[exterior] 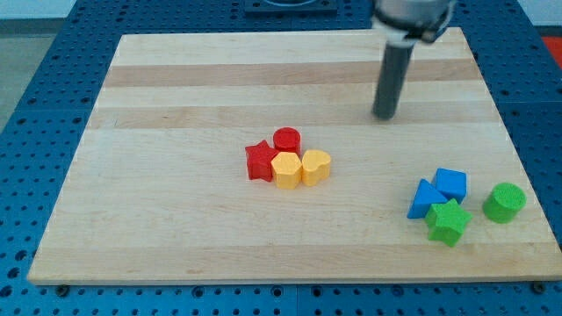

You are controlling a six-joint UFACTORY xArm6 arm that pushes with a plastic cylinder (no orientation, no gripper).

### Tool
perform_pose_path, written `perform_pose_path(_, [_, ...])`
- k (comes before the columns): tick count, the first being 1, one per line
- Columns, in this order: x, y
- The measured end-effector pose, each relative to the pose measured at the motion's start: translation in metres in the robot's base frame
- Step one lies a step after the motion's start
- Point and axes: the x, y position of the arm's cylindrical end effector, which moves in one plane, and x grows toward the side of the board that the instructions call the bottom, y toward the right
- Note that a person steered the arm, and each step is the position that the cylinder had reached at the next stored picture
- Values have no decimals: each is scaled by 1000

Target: Move the green circle into the group of blocks

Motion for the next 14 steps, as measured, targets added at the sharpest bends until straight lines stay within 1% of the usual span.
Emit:
perform_pose_path(1, [-17, 103])
perform_pose_path(3, [-17, 107])
perform_pose_path(4, [45, 148])
perform_pose_path(5, [49, 148])
perform_pose_path(6, [111, 180])
perform_pose_path(7, [117, 180])
perform_pose_path(8, [144, 180])
perform_pose_path(9, [150, 180])
perform_pose_path(11, [153, 137])
perform_pose_path(12, [154, 135])
perform_pose_path(13, [163, 123])
perform_pose_path(14, [180, 131])
